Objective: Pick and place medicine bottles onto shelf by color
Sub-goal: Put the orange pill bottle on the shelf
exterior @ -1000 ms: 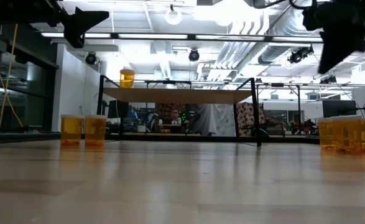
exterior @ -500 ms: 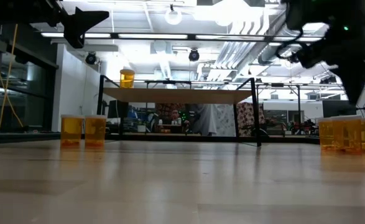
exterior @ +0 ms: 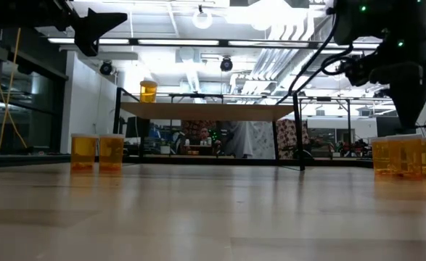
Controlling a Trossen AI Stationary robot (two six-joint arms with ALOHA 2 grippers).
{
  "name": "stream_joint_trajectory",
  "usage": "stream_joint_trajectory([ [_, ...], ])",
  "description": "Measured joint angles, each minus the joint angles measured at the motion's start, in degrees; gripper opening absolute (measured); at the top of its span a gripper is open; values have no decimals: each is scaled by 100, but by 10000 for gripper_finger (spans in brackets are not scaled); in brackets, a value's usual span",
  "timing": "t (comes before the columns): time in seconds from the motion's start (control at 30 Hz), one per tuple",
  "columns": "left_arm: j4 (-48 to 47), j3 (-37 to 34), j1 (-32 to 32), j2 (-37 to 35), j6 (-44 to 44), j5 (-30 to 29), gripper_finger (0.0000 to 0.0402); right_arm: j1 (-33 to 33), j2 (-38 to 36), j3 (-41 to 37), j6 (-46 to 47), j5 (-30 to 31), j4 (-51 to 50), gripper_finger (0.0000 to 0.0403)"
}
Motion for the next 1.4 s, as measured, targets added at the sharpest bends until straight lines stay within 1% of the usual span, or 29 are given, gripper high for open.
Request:
stream_joint_trajectory([
  [0.17,0,0,0,1,0,2,266,-124,160,0,-133,-2,17,0],
  [0.67,-20,0,0,0,0,4,266,-127,598,22,-368,22,122,0],
  [0.87,-22,0,-1,0,0,4,266,-129,555,52,-351,42,81,0],
  [0.97,-22,0,0,0,0,4,266,-127,485,266,-299,156,6,0],
  [1.13,-27,0,0,0,0,6,266,-127,445,552,-415,161,-13,0],
  [1.4,-46,0,-1,0,0,6,266,-125,504,557,-513,71,184,0],
])
